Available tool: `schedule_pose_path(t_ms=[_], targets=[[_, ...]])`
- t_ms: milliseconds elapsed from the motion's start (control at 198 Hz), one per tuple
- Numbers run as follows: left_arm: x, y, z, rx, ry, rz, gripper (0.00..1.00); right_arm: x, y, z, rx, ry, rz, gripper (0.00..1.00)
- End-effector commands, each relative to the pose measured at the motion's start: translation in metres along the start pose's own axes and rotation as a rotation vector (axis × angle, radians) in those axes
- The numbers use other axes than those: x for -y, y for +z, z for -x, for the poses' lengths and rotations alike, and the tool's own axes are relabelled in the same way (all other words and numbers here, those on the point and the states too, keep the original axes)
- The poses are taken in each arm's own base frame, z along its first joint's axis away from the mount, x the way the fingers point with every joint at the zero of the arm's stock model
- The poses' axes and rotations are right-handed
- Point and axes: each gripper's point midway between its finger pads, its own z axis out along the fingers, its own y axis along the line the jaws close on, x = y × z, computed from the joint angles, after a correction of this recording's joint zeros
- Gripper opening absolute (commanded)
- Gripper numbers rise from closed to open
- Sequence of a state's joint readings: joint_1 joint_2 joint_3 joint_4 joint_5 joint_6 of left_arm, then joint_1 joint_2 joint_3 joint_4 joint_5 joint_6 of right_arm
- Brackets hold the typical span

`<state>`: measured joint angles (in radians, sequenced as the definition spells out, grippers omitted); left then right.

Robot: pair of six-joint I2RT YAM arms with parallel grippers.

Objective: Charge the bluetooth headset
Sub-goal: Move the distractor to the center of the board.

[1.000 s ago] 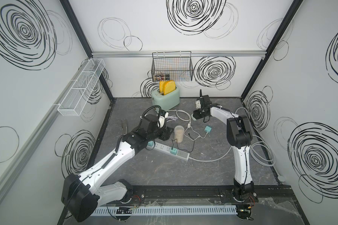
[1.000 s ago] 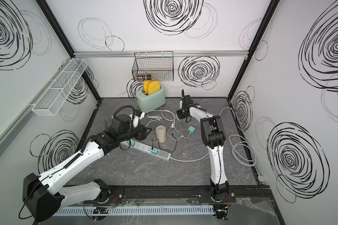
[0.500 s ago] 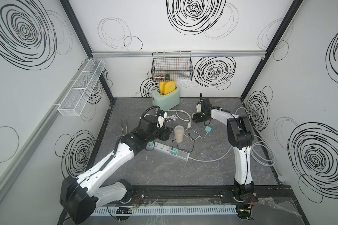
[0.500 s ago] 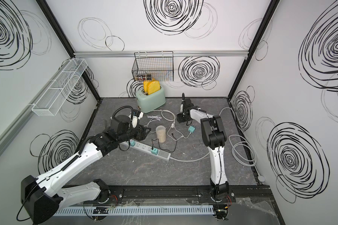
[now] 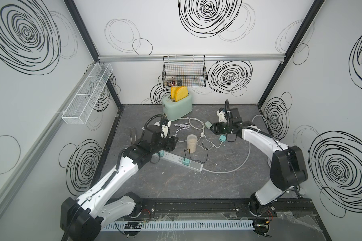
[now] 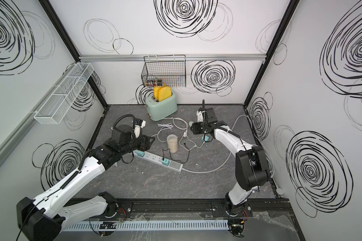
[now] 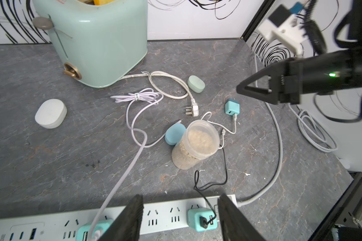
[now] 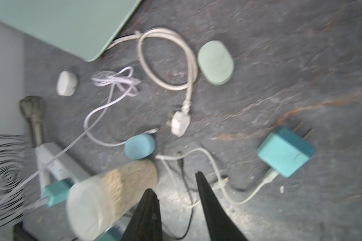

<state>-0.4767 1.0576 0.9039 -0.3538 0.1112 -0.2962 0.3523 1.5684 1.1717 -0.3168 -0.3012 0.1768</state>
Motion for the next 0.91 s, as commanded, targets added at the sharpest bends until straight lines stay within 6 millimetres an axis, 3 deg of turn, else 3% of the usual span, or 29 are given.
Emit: schedule_pose_path(t_ms=[0, 156, 247, 408, 645, 902], targets=[[-0.004, -0.006, -0.005, 0.004, -0.022, -0.015, 0.61, -0.056, -0.018, -0.016, 0.01, -0.031, 0.189, 0.25], [-0.006, -0.006, -0.011, 0.006, -0.027, -0.031, 0.61, -0.106, -0.033, -0.036, 0.041, -0.065, 0.311, 0.08], [-0.005, -0.005, -0.012, 0.004, -0.026, -0.045, 0.61, -0.123, -0.031, -0.044, 0.023, -0.037, 0.366, 0.0], [-0.005, -0.006, -0.013, 0.007, -0.023, -0.053, 0.61, -0.142, -0.014, -0.061, -0.033, 0.002, 0.401, 0.0], [-0.005, -0.007, -0.014, 0.009, -0.025, -0.057, 0.61, -0.129, 0.02, -0.08, -0.066, 0.111, 0.296, 0.0], [-0.007, -0.004, -0.014, 0.005, -0.037, -0.053, 0.6, -0.115, 0.031, -0.092, -0.011, 0.223, 0.246, 0.0]])
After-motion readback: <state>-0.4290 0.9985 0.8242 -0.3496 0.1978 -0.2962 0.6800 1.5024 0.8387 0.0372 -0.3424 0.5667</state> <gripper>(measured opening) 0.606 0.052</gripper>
